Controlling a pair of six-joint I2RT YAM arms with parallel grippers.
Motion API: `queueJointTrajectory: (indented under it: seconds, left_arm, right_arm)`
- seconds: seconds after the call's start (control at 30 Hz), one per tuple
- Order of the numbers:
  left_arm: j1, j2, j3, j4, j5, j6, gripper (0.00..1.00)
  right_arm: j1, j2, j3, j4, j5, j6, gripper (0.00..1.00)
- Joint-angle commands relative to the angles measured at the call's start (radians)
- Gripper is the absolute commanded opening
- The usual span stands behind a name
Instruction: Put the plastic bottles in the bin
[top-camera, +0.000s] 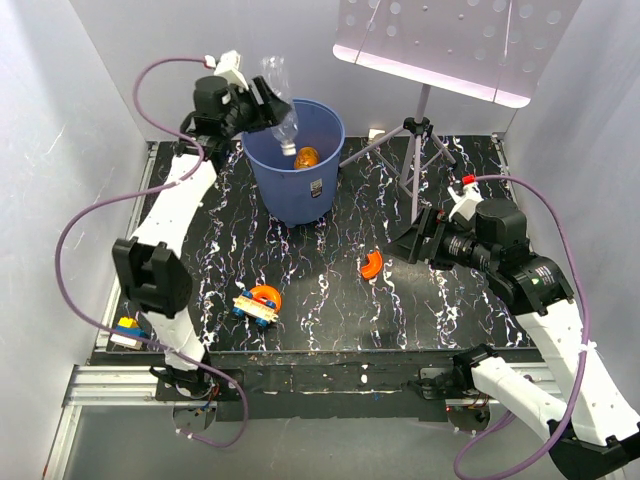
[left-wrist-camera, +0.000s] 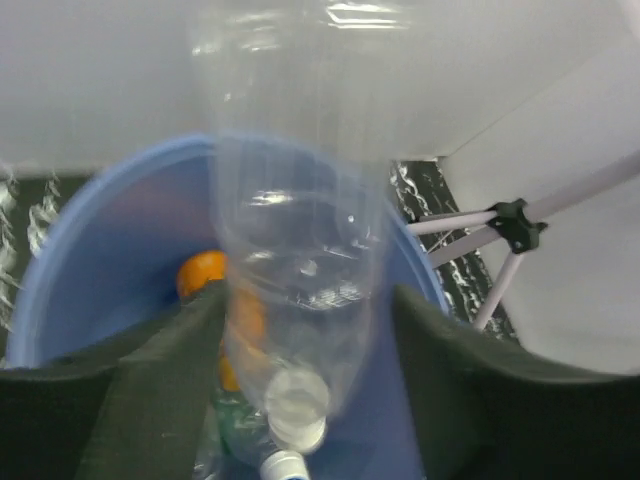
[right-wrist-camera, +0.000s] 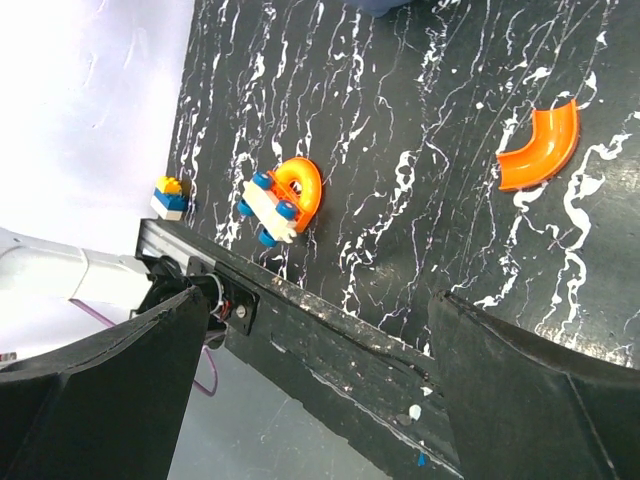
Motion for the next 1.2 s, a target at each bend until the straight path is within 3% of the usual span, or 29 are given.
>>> queueJointTrajectory:
  seconds: [0.0, 0.03, 0.4, 0.53, 0.93, 1.17]
  left_arm:
    - [-0.008, 0.037, 0.042, -0.077, -0.069, -0.01, 0.93]
    - [-0.011, 0.035, 0.05, -0.089, -0.075, -0.007, 0.98]
    - [-0.018, -0.221, 0.155, -0.364, -0.06, 0.056, 0.98]
    - [-0.016, -0.38, 0.02, -0.483, -0.06, 0.082, 0.98]
    - [-0.018, -0.84, -0.591, -0.841, -0.423, 0.097, 0.98]
    - [-0.016, -0.963, -0.695, -0.841, -0.445, 0.039, 0.98]
  right_arm:
    - [0.001, -0.023, 0.03, -0.021, 0.046, 0.0, 0.96]
    - [0.001, -0.028, 0.027, -0.023, 0.052, 0.0, 0.96]
    - [0.001, -0.01, 0.012, 0.011, 0.043, 0.005, 0.96]
    - [0.001, -0.004, -0.024, 0.043, 0.036, -0.009, 0.97]
    - [0.001, 0.058, -0.021, 0.077, 0.056, -0.018, 0.97]
    - [0.001, 0.047, -0.024, 0.068, 0.075, -0.018, 0.97]
